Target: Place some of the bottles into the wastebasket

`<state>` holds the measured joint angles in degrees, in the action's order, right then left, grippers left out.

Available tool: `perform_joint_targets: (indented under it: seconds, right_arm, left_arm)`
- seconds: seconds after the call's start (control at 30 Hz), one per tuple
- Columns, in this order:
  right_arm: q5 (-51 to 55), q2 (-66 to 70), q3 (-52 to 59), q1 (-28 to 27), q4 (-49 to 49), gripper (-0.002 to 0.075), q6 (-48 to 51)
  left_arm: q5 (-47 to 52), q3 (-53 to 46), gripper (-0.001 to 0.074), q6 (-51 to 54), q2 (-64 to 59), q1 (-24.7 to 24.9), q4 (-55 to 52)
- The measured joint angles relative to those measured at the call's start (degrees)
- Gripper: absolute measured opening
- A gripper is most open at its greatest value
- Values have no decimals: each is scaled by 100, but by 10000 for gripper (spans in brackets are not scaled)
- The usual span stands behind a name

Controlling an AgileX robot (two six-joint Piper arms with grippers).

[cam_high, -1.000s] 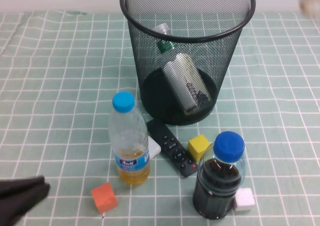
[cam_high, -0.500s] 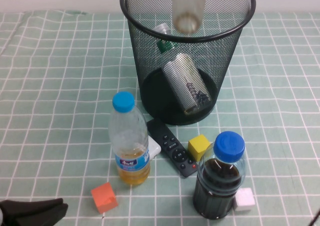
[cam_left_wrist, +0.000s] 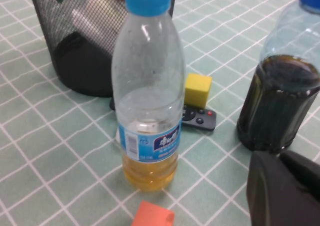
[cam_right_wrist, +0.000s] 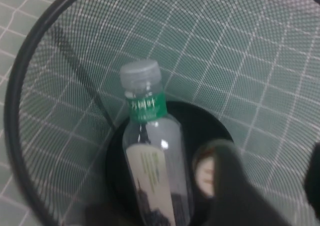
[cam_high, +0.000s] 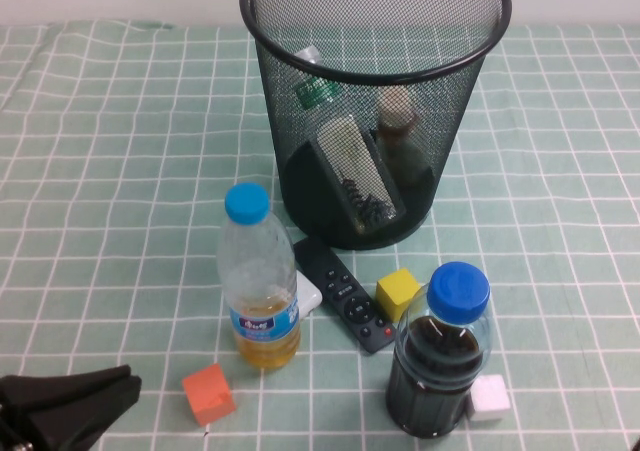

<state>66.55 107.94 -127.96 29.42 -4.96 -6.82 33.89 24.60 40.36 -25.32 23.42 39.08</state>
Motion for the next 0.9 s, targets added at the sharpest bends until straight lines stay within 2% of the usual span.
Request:
perform_joint_targets:
  seconds: [0.07, 0.1, 0.13, 0.23, 0.4, 0.53, 0.73, 0.9]
  right_arm:
    - [294, -212, -10, 0, -9, 235, 0]
    - [696, -319, -205, 0, -176, -12, 61]
    - [487, -418, -10, 0, -45, 106, 0]
    - [546, -737, 80, 27, -163, 31, -92]
    - [567, -1626, 886, 436, -685, 3, -415]
    - [567, -2783, 2261, 905, -1082, 0, -740]
    - [350, -4598, 4548, 1455, -1357, 0, -1444]
    - [-322, -5968, 6168, 1685, -1369, -1, -1916]
  left_arm:
    - [0, 0, -4, 63, 0, 0, 119]
    - [0, 0, -4, 129, 29, 0, 158]
    - [0, 0, -4, 192, 99, 0, 172]
    - [0, 0, -4, 236, 500, 0, 219]
    - [21, 0, -4, 122, 1656, 0, 136]
    - [-16, 0, -4, -369, 2527, 2, -83]
    - [-236, -232, -4, -1004, 2631, 2, -326]
    - [-1524, -1108, -4, -1028, 2631, 2, -295]
